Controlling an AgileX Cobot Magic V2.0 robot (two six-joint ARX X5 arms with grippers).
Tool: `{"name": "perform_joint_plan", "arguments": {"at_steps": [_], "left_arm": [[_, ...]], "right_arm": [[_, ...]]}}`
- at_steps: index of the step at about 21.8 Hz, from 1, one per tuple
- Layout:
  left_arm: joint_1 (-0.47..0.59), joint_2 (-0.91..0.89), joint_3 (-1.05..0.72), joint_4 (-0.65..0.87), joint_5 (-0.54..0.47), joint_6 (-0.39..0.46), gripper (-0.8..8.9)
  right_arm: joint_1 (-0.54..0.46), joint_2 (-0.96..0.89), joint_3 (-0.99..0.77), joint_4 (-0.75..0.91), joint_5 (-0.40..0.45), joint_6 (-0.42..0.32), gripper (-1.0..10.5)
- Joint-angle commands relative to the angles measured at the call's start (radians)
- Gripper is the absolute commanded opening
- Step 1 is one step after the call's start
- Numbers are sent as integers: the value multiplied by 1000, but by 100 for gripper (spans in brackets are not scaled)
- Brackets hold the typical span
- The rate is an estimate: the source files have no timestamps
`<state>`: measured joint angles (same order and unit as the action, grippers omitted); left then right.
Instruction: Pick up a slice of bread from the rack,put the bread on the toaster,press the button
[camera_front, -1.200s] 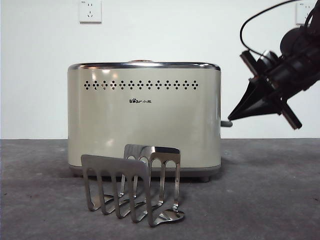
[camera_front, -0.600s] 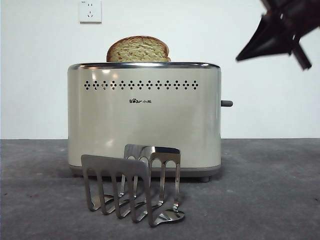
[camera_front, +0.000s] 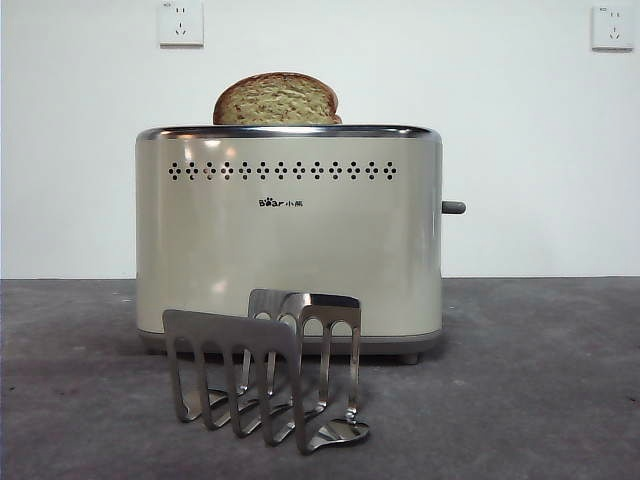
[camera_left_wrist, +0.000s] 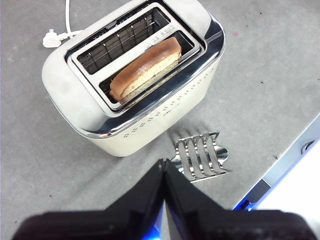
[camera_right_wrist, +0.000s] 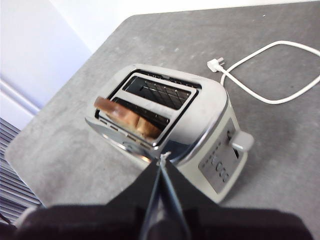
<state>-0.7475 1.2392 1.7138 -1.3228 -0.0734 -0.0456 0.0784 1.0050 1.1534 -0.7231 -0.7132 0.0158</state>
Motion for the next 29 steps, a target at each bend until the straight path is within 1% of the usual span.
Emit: {"name": "perform_joint_plan", "arguments": {"at_steps": [1,4,7,10,11,14,17,18,23,29], "left_arm": [[-2,-27,1,3,4,0,-5],[-2,-74,1,3,4,-17,-5],[-2,-142,1,3,3,-57,-5],[-2,-213,0,3,7,-88,-5],[-2,-237,0,3,18,-100,-5],[-2,-298,0,3,68,-110,-5],[-2,-338,1,3,74,-103,-5],[-2,-348,1,3,74,-103,-5],[-2,-361,1,3,74,-106,-4],[-2,-325,1,3,74,-104,-4]], "right_arm": [[1,-74,-11,-59,28,-52,-2],[1,-177,-11,-144,90,-79,-2],[1,-256,-11,-227,142,-106,0],[1,-300,-11,-312,162,-153,0],[1,-303,-11,-347,170,-152,0],[1,-303,-11,-450,171,-155,0],[1,-303,-11,-513,171,-196,0],[1,-302,-11,-525,171,-206,0],[1,-302,-11,-542,171,-204,0],[1,-294,-11,-585,172,-204,1]]}}
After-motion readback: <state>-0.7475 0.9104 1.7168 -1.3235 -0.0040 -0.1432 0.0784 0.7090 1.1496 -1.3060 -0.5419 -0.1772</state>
